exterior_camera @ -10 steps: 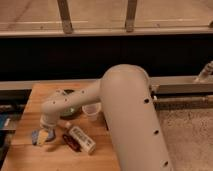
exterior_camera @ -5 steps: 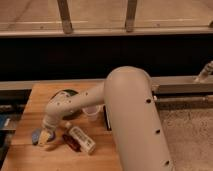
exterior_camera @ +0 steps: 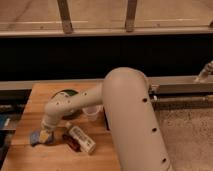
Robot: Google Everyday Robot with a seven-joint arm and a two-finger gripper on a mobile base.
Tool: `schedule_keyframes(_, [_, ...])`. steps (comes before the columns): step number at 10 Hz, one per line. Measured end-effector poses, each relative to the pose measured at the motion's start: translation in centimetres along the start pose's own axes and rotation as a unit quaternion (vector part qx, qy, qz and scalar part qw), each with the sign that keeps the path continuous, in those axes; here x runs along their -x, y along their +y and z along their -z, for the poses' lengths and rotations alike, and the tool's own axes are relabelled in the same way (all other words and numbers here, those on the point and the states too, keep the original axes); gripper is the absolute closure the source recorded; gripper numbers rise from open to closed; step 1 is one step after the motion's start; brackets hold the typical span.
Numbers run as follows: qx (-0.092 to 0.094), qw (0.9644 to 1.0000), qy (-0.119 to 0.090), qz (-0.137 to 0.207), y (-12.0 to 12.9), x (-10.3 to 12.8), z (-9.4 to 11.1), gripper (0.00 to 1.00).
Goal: Wipe the white sponge on the table
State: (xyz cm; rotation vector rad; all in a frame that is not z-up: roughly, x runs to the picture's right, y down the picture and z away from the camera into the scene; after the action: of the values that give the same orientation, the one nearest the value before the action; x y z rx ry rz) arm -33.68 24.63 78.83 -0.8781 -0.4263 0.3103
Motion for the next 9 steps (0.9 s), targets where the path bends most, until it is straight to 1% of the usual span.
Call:
schedule_keyframes(1, [0.0,1.0,0.001,0.001,0.1,0.1,0.0,0.71])
schedule_keyframes(3, [0.0,1.0,0.004,0.003,0.1,0.1,0.1,0.88])
schedule_keyframes(4, [-0.001,1.0,0.006,0.006,0.2,0.2,0.2,0.98])
schedule_keyframes(5, [-0.003,1.0,0.006,0.005,0.3,0.2,0.4,1.0])
schedule_keyframes(7, [-0.01,0.9999,0.006,0.003,0.1,0.1,0.9,1.0])
schedule_keyframes(9, [-0.023,0.9997,0.005,-0.004,-0.4,0.0,2.1,1.0])
